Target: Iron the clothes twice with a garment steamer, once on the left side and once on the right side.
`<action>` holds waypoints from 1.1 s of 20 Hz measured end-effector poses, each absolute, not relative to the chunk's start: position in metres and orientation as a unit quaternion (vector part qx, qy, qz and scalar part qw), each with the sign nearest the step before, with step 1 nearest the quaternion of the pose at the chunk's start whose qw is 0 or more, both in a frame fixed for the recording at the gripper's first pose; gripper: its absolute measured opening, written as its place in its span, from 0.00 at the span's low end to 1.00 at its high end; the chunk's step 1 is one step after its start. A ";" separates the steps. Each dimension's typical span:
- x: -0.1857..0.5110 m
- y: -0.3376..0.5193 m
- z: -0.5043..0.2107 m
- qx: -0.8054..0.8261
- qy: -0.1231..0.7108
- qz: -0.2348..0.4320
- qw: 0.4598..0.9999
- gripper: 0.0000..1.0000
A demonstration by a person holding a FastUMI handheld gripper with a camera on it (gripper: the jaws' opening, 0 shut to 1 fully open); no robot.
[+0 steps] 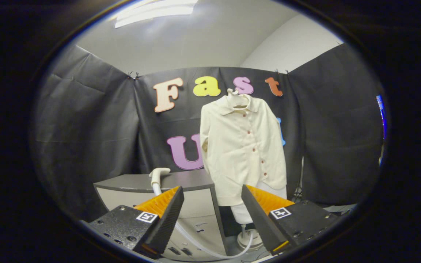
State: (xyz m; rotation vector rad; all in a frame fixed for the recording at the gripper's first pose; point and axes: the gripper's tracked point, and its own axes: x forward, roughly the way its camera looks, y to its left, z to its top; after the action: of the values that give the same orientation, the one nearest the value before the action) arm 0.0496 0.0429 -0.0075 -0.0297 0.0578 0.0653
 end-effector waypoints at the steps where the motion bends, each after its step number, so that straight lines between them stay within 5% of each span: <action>1: 0.056 0.046 -0.010 -0.013 0.037 0.037 0.999 0.96; 22: 0.268 0.250 -0.068 -0.055 0.225 0.203 0.952 0.96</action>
State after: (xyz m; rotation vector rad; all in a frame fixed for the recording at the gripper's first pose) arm 0.2681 0.2499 -0.0683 -0.1113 0.4569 0.4120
